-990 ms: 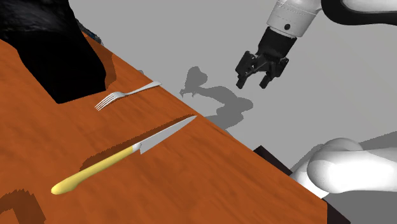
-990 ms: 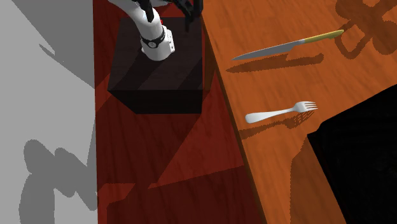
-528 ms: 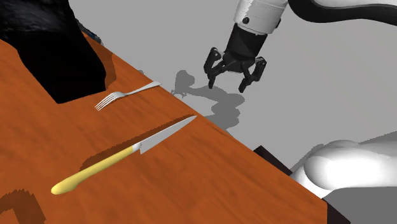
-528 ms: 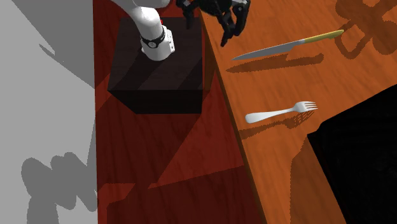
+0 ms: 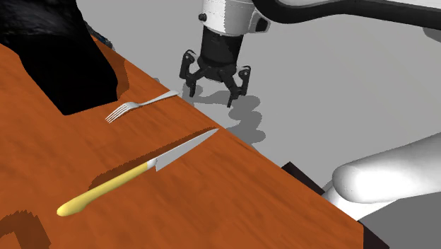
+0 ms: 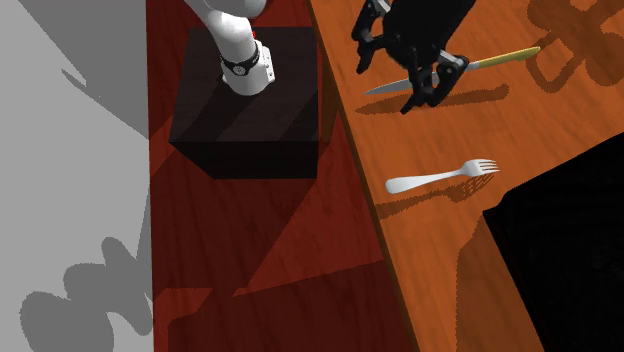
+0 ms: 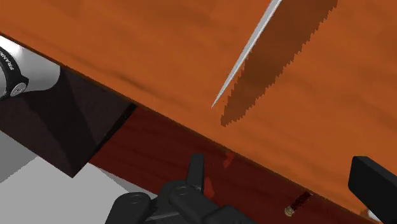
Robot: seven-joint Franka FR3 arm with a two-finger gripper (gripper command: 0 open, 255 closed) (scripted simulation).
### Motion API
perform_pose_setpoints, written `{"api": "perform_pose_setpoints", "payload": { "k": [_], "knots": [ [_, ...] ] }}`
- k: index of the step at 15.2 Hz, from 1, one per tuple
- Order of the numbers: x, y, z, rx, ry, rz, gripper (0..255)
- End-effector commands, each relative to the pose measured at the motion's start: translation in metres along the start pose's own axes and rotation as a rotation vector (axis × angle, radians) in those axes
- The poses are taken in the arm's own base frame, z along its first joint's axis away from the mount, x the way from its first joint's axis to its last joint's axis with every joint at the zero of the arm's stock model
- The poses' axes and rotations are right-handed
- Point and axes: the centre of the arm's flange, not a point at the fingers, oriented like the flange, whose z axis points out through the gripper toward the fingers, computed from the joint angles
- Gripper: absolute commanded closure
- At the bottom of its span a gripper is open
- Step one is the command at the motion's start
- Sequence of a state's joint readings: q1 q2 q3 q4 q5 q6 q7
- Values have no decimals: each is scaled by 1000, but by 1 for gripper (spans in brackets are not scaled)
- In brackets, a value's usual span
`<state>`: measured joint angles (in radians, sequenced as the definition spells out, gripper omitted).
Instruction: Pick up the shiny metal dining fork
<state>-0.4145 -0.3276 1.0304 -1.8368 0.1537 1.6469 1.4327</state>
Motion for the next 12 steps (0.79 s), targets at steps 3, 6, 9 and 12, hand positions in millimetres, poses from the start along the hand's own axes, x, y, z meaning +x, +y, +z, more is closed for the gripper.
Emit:
{"api": "perform_pose_setpoints", "payload": {
  "k": [3, 6, 9, 12],
  "knots": [
    [-4, -54, 1, -11, 2, 160, 0],
    [-3, -95, 4, -23, 6, 271, 0],
    [2, -136, 9, -34, 10, 383, 0],
    [7, -159, 16, -41, 12, 446, 0]
  ]
}}
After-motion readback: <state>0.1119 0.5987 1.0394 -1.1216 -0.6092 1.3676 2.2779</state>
